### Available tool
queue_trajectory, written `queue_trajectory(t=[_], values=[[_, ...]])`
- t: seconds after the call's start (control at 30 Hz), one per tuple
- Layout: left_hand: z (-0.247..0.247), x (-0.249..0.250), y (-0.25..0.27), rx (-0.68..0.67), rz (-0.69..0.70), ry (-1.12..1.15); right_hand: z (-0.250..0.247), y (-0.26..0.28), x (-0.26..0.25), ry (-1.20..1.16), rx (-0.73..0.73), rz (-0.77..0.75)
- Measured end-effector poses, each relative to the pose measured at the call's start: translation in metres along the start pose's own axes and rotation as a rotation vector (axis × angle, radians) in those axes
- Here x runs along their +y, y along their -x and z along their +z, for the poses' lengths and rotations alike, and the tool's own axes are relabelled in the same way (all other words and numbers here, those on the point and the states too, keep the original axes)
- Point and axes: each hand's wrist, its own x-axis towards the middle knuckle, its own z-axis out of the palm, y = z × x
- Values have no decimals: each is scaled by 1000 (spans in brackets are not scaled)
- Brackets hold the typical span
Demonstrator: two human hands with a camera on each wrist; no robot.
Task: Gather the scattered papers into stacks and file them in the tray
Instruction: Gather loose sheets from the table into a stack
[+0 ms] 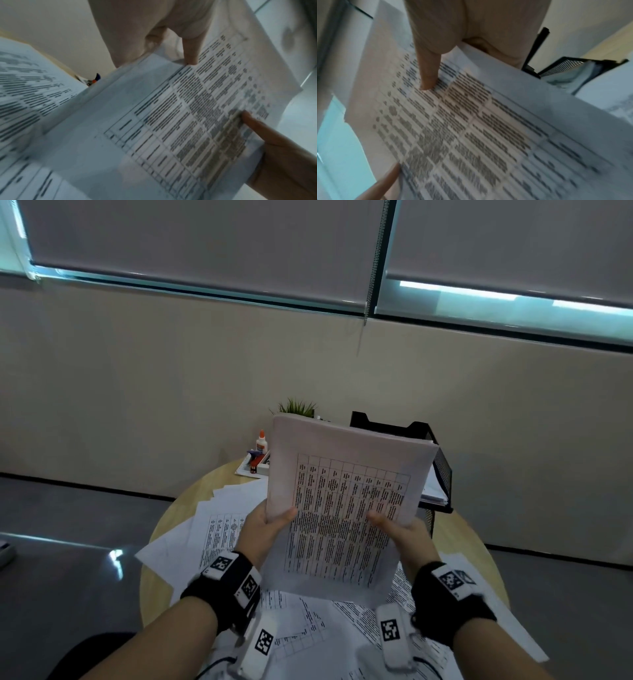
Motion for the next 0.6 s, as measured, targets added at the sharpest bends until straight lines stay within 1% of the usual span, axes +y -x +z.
queue_trajectory(t=[0.1, 0.2, 0.27, 0.33, 0.4, 0.6], values=[[10, -2, 4, 49, 41, 21, 9, -1, 8, -116, 99, -17], [21, 6, 8, 106, 120, 26, 20, 1, -2, -178, 162, -107], [23, 7, 12, 158, 148, 28, 23, 3, -7, -190, 175, -156], [20, 2, 16, 212, 119, 44, 21, 6, -7, -114, 157, -192], [17, -6, 19, 224, 88, 16, 17, 10, -4, -37, 129, -201], [17, -16, 16, 140, -15, -20, 19, 10, 8, -55, 87, -153]])
